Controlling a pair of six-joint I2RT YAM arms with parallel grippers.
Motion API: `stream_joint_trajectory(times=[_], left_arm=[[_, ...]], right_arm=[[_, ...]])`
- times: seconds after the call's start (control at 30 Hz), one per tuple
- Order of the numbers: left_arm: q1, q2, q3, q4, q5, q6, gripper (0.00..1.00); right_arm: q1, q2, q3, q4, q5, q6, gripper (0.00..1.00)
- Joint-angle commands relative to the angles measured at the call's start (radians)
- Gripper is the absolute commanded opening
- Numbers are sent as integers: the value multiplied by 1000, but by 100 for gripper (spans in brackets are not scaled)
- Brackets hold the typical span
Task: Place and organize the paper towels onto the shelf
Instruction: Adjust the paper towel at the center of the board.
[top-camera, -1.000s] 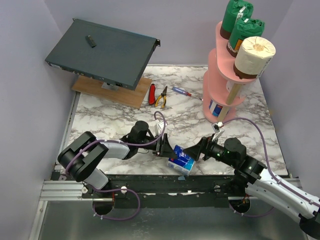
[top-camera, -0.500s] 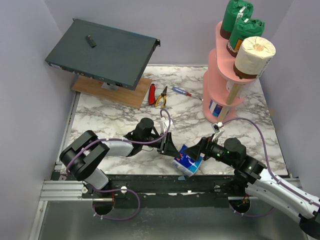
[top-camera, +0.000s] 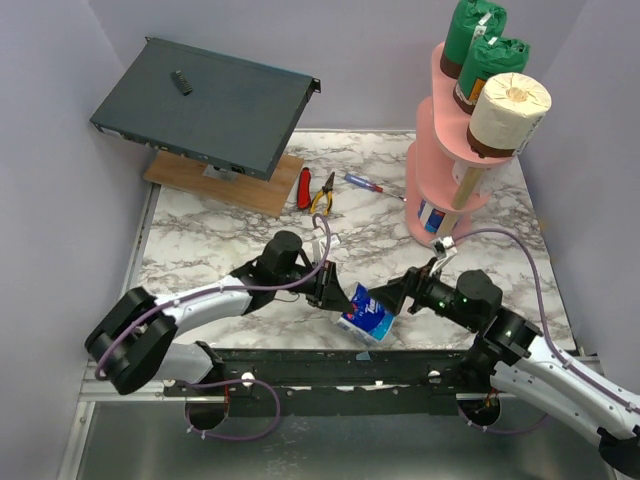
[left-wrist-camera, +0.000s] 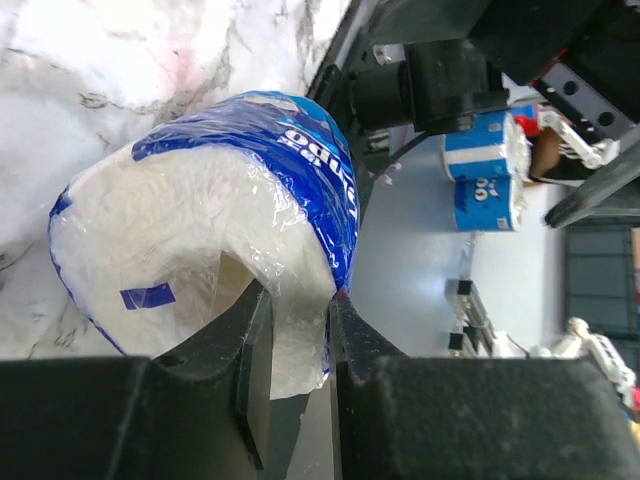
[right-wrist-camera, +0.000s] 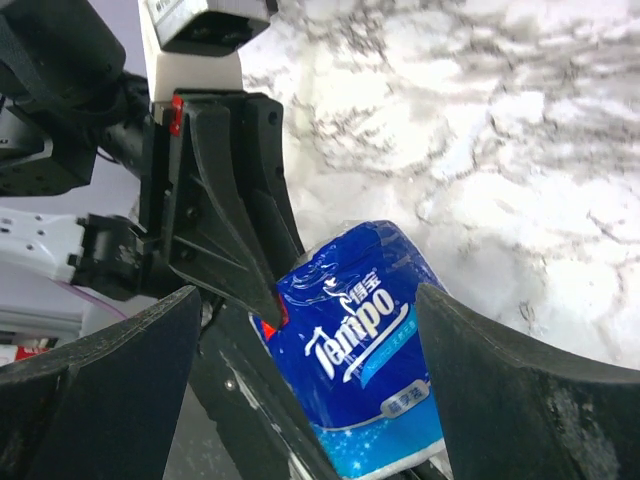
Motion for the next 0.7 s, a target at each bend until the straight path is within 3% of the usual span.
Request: stream_joint_trajectory(times=[0.0, 0.13, 0.27, 0.57, 0.67], left_arm=[[-3, -154, 109, -307, -170, 173, 13], [-12, -242, 219, -605, -391, 287, 12], [-33, -264, 321, -802, -632, 352, 12], [-138, -75, 551, -1017, -1045, 405, 12], [-158, 19, 621, -1040, -1105, 432, 12]], right_arm=[[5, -4, 90, -43, 55, -76, 91], [5, -8, 115, -62, 67, -117, 91], [6, -17, 101, -77, 94, -122, 91], [5, -9, 84, -137, 180, -62, 90], [5, 16, 82, -165, 231, -13, 90]])
